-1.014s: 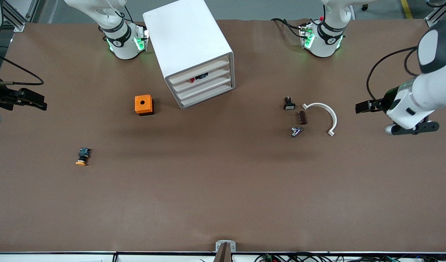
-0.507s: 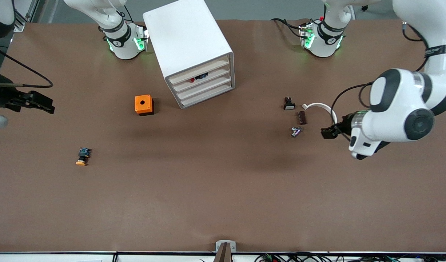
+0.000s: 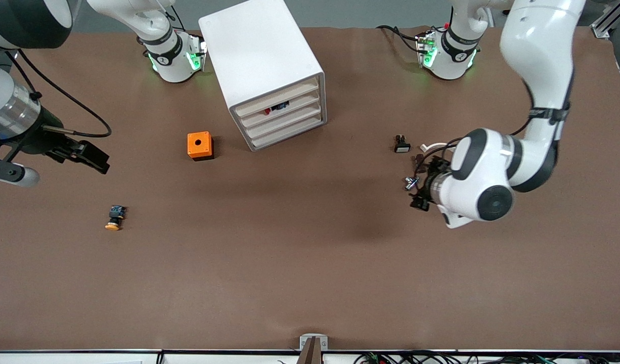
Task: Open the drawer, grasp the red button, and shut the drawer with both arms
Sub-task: 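Move the left gripper toward the white cabinet while the right gripper reaches forward, then grasp the drawer handle with the left gripper and pull the drawer open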
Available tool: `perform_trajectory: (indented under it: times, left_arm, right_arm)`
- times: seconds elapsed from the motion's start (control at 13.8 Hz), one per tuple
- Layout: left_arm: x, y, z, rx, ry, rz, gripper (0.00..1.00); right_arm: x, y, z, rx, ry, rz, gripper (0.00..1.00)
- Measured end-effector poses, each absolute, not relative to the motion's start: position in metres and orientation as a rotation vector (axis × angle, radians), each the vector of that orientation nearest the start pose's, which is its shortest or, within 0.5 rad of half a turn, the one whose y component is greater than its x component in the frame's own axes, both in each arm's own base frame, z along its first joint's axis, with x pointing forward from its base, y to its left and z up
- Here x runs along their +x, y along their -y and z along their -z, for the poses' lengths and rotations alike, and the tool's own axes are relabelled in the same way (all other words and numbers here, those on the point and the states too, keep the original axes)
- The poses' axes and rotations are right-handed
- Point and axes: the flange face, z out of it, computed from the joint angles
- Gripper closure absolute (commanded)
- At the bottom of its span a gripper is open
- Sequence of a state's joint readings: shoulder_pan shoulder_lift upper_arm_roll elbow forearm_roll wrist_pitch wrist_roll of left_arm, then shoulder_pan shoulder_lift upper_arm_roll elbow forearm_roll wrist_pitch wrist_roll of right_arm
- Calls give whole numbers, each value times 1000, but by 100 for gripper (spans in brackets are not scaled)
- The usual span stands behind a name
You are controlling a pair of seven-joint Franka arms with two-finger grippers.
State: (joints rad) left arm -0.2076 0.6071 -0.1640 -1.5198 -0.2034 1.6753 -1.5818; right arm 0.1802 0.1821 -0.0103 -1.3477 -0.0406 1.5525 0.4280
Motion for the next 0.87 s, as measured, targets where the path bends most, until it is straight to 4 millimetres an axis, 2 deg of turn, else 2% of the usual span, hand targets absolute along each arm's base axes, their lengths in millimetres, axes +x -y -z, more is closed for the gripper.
perform_trajectory:
  times: [0.14, 0.29, 0.43, 0.58, 0.65, 0.72, 0.87]
  left_arm:
    - [590, 291, -252, -2122, 1806, -827, 0]
    - [576, 326, -235, -2004, 1864, -965, 0]
    - [566, 348, -232, -1859, 1940, -1105, 0]
    - [553, 374, -231, -1710, 1988, -1201, 0]
    - [544, 390, -232, -1656, 1994, -1225, 5]
    - [532, 409, -233, -1604, 1993, -1255, 14]
    - [509, 442, -237, -1506, 1987, -1293, 17]
  right_arm:
    - [600, -122, -614, -3150, -425, 35, 0]
    - [595, -153, -607, -3145, -498, 19, 0]
    - [589, -178, -601, -3141, -564, 4, 0]
    - [585, -197, -589, -3154, -558, -29, 0]
    - [582, -205, -580, -3163, -553, -51, 0]
    - [580, -209, -573, -3171, -555, -73, 0]
    - [580, -208, -562, -3179, -568, -101, 0]
